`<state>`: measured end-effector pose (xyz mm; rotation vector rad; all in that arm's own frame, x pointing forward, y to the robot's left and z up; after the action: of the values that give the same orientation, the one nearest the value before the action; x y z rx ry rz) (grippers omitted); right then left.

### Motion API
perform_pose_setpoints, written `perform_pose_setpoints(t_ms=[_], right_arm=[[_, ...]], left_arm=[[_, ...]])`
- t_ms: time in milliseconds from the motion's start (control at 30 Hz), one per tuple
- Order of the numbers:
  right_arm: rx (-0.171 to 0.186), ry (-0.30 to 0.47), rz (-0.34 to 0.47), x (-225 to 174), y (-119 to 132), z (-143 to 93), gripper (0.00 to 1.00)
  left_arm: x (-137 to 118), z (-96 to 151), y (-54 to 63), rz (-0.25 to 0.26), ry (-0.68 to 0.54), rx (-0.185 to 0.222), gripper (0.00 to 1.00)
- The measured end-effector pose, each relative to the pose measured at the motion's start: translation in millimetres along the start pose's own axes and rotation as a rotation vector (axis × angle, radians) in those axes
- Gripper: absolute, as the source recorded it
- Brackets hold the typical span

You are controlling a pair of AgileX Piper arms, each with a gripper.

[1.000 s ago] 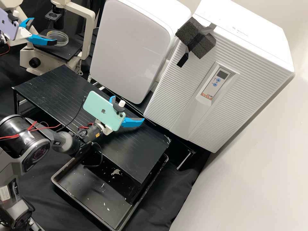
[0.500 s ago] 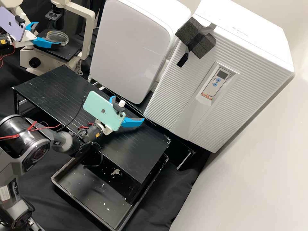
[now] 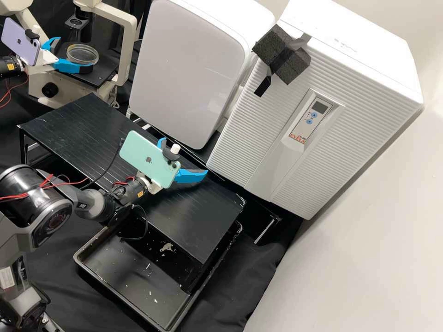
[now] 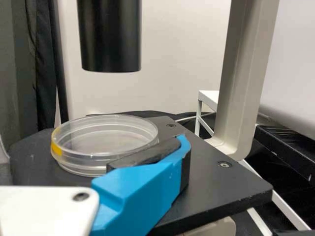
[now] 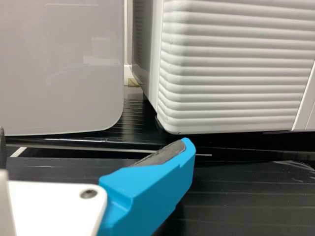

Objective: Place the petri dish on the bench

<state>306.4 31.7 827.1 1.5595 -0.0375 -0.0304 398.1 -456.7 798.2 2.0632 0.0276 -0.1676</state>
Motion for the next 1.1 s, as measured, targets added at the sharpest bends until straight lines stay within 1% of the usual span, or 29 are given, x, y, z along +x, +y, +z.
perform_pose_setpoints(t_ms=[400, 600, 700, 1100], right_arm=[[0.0, 0.0, 0.0, 0, 0, 0, 1.0], [0.0, 0.0, 0.0, 0, 0, 0, 1.0], [0.0, 0.0, 0.0, 0, 0, 0, 1.0], [0.0, 0.0, 0.0, 0, 0, 0, 1.0]], left_arm=[[7, -2, 1.6, 0.015, 0.008, -0.015, 1.0], [14, -2, -1.4, 0.023, 0.001, -0.014, 1.0], [15, -1, -0.8, 0.03, -0.002, -0.014, 1.0], [17, 3, -2.8, 0.025, -0.015, -0.012, 1.0]])
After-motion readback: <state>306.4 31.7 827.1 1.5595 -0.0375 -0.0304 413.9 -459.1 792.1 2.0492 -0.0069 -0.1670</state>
